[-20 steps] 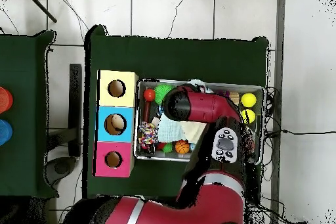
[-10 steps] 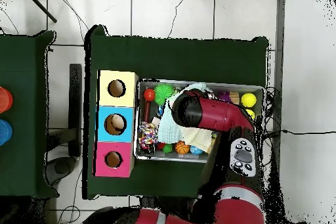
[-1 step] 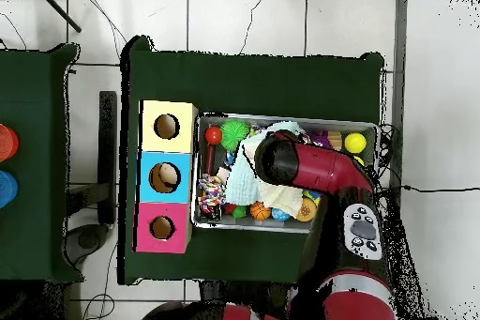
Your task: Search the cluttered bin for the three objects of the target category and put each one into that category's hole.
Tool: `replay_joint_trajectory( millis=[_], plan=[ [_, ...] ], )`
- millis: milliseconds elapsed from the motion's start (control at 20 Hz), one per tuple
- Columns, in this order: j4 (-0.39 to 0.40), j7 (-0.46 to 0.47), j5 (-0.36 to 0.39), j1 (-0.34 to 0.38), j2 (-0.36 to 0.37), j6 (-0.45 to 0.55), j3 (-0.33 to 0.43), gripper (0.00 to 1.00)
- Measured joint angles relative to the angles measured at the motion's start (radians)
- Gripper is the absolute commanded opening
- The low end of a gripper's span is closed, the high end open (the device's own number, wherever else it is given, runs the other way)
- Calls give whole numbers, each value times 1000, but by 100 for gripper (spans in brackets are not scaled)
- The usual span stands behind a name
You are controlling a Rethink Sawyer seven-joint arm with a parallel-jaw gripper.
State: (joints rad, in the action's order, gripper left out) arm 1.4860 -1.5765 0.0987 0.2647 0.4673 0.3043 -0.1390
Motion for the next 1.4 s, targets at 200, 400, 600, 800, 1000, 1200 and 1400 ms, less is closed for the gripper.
replay_joint_trajectory(
  millis=[200,400,600,800,1000,1200,1400],
  plan=[
    [3,0,0,9,1,0,14,0],
    [6,0,0,30,9,10,27,0],
    [9,0,3,71,28,34,40,0],
    [12,0,19,114,46,47,54,0],
    [14,0,39,155,58,48,67,0],
    [15,0,67,199,71,48,81,0],
    [15,0,96,230,76,48,98,0]
  ],
)
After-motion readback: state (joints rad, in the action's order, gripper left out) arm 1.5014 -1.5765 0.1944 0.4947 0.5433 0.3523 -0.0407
